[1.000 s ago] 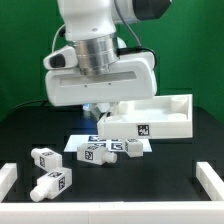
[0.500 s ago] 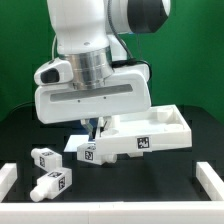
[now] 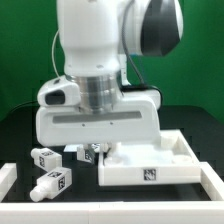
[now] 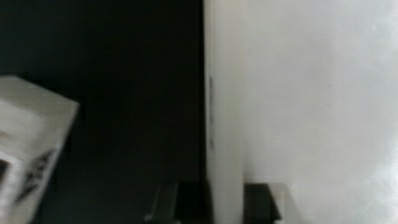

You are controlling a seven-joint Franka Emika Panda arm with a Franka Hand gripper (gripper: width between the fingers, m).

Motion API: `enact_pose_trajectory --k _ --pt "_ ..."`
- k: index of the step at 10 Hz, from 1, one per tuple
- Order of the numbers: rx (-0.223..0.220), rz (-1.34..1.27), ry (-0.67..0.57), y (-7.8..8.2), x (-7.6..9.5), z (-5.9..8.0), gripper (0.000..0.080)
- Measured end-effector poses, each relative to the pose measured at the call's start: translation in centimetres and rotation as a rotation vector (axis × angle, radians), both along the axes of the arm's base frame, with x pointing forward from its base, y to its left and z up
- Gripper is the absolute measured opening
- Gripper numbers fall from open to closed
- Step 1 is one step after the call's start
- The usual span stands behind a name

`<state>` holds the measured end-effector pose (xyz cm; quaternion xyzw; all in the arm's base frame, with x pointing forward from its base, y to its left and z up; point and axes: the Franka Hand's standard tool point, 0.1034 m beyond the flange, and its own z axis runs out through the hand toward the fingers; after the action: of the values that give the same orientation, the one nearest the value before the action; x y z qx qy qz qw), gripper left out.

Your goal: Assemble one leg

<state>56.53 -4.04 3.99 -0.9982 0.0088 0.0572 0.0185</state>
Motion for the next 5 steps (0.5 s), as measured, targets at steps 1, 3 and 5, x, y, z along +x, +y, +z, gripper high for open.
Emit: enact_pose_trajectory --k 1,3,5 --pt "0.002 -0.004 0.003 -0.24 -0.14 0.10 0.0057" --pt "0.001 -0.009 0.003 -0.45 -0.17 0.06 0.0057" --pt "-0.007 -0.027 0.005 -0.33 -0.06 -0.01 0.0057"
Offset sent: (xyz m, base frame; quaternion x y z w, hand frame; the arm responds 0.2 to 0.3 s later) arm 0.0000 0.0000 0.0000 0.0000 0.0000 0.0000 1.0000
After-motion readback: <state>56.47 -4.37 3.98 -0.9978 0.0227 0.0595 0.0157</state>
